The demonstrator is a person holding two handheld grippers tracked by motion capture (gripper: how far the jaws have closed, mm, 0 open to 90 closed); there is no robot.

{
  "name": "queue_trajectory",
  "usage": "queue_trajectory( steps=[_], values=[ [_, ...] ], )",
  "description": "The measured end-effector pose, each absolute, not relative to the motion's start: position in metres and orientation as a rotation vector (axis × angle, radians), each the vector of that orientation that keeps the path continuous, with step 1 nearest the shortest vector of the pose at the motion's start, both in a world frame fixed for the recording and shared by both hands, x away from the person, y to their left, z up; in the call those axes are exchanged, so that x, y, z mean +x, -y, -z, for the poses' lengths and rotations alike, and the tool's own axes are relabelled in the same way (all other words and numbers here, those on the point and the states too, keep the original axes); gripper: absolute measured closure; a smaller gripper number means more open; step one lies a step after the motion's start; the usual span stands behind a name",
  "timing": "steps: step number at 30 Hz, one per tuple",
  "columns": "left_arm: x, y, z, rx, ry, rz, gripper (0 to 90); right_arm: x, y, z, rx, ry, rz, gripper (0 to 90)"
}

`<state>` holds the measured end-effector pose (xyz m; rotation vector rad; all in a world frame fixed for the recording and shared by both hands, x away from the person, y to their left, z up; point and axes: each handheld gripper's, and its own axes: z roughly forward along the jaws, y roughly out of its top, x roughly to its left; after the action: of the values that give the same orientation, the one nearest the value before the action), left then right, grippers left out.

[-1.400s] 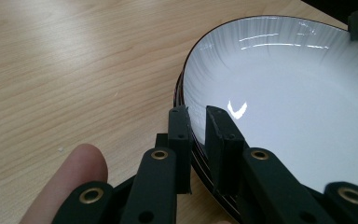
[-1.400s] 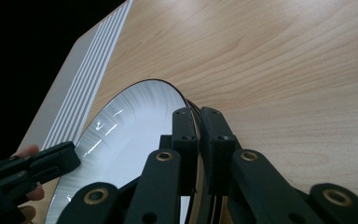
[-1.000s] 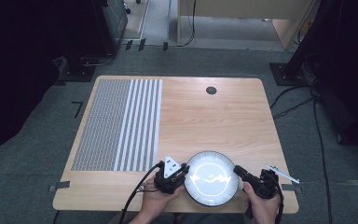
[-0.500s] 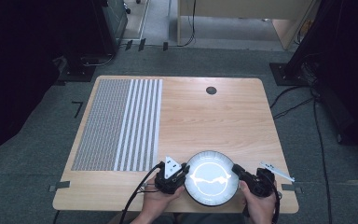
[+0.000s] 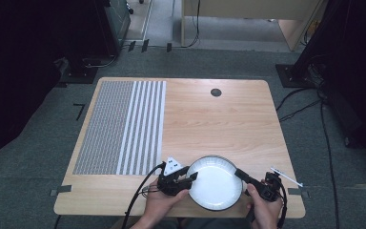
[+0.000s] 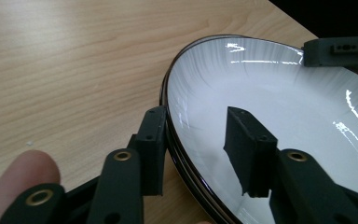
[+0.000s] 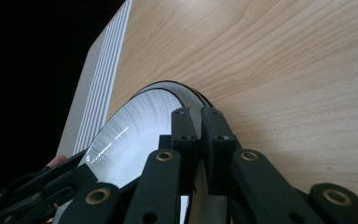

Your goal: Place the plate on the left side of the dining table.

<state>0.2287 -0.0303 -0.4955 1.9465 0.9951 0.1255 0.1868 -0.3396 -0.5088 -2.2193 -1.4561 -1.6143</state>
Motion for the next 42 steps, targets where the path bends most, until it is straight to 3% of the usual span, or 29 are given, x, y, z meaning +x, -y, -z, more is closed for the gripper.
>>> queue_trajectory(
  steps=[6,12,16,33,42],
  values=[
    [0.229,0.025,0.493,1.952,-1.026,-0.052,56.5,0.186,0.346,0.507,-2.158,1.362,1.705,90.0],
    [0.227,0.025,0.496,1.973,-1.042,-0.084,65.0,0.183,0.334,0.497,-2.193,1.630,1.666,90.0],
    [0.227,0.026,0.495,1.974,-1.044,-0.093,66.0,0.179,0.339,0.490,-2.240,1.714,1.685,90.0],
    [0.221,0.022,0.496,1.970,-1.003,-0.089,63.2,0.173,0.343,0.490,-2.229,1.804,1.512,83.0],
    [0.221,0.022,0.497,1.958,-1.024,-0.086,64.0,0.173,0.342,0.492,-2.285,1.687,1.517,85.9]
  ],
)
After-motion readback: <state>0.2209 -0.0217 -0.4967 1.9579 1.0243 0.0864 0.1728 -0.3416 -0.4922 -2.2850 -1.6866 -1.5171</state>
